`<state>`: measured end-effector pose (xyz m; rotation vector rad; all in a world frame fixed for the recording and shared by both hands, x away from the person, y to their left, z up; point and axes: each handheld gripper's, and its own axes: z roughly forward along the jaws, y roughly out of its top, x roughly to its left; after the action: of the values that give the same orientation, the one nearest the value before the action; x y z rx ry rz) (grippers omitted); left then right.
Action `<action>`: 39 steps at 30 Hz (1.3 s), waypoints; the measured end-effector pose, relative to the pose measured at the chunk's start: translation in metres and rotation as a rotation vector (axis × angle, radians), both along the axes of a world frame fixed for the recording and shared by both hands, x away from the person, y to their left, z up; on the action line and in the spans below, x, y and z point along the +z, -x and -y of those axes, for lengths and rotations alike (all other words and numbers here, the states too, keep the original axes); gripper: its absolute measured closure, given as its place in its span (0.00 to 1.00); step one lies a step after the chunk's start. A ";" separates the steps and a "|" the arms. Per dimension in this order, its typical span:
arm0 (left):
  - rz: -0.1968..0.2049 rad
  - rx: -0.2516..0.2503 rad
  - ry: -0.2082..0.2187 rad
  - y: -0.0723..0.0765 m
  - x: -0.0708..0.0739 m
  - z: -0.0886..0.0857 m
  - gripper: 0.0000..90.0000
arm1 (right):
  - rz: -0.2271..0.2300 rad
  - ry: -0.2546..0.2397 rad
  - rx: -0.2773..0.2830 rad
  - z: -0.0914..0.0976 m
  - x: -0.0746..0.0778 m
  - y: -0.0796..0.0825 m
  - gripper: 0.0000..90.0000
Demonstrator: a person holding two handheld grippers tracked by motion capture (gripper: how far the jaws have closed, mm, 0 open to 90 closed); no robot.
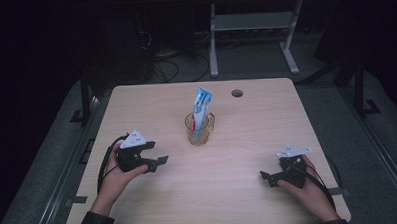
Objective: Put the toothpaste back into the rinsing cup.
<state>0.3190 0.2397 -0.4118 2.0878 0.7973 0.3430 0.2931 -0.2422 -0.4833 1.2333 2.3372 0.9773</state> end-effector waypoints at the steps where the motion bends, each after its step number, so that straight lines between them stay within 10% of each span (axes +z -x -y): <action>1: -0.001 0.008 0.004 0.002 -0.003 -0.002 0.27 | 0.000 0.000 0.000 0.000 0.000 0.000 0.00; 24: -0.088 0.083 -0.131 0.037 -0.054 -0.037 0.25 | 0.001 0.001 0.001 0.000 0.000 0.000 0.00; 39: -0.044 0.104 -0.120 0.039 -0.063 -0.046 0.15 | -0.001 0.001 -0.002 0.000 0.000 0.000 0.00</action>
<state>0.2802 0.2853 -0.4750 2.1770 0.9336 0.4113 0.2928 -0.2422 -0.4832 1.2353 2.3368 0.9747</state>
